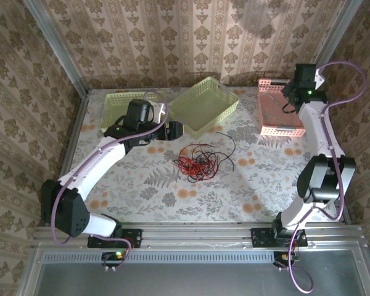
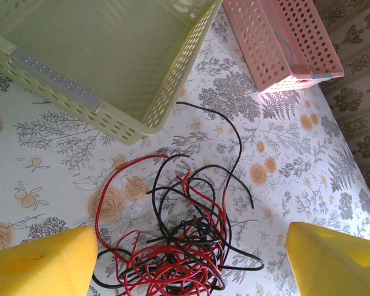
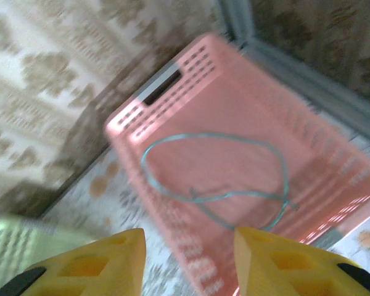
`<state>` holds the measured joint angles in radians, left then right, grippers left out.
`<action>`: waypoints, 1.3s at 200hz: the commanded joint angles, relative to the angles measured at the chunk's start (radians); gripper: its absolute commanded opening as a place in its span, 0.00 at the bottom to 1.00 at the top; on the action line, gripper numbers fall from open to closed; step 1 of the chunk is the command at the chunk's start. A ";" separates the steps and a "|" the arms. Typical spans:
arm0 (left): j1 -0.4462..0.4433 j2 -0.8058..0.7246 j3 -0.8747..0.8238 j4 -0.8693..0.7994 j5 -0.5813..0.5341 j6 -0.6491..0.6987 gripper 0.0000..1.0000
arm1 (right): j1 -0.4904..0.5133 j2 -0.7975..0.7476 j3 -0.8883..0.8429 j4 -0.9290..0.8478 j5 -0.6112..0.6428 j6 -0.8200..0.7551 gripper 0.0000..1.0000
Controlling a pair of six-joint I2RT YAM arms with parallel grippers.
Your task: Untangle the cables
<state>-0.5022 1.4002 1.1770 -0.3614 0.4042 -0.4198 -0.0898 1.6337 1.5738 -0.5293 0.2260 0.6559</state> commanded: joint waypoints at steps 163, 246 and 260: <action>0.005 -0.026 -0.032 -0.005 -0.113 0.017 0.82 | 0.375 0.455 0.140 0.106 -0.029 0.170 0.54; -0.001 -0.033 -0.031 -0.005 -0.104 0.022 0.82 | 0.421 0.184 -0.226 0.255 -0.047 0.084 0.48; -0.006 -0.032 -0.030 -0.005 -0.100 0.023 0.82 | 0.452 0.098 -0.306 0.252 -0.039 0.033 0.48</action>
<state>-0.5030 1.3941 1.1511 -0.3656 0.2901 -0.4152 0.3157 1.9068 1.3502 -0.3229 0.1589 0.7696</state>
